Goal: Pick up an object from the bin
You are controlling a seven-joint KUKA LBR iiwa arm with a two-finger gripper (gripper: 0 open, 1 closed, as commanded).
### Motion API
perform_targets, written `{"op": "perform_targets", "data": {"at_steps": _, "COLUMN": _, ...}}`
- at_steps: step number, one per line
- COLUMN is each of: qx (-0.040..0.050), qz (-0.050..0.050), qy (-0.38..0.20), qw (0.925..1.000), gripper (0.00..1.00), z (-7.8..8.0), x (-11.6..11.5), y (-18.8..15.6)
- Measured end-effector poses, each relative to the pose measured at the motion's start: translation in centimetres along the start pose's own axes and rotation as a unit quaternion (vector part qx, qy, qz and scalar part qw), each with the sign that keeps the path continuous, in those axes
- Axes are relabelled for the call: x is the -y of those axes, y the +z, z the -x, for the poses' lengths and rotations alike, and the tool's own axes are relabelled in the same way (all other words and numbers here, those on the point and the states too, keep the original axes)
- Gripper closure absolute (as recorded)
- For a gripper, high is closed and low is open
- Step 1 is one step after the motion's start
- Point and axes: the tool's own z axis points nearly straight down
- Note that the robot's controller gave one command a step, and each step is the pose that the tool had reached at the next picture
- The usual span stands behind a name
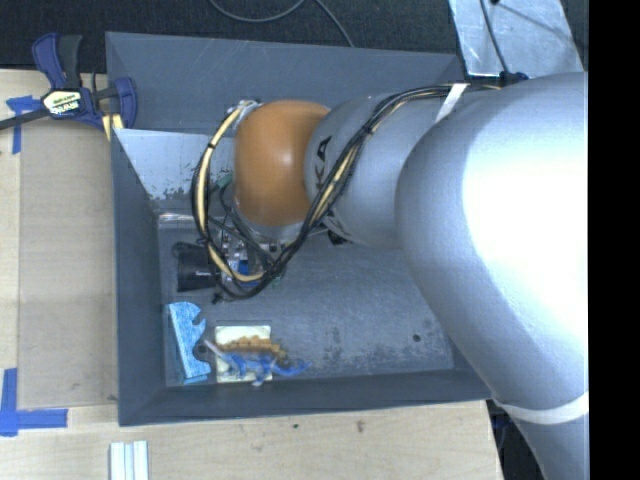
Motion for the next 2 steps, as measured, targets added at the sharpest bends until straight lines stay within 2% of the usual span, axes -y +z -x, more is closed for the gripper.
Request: {"op": "perform_targets", "data": {"at_steps": 2, "qx": 0.0008, "qz": 0.0, "qy": 0.001, "qw": 1.0, "gripper": 1.0, "z": -0.05, "x": 0.04, "y": -0.19}}
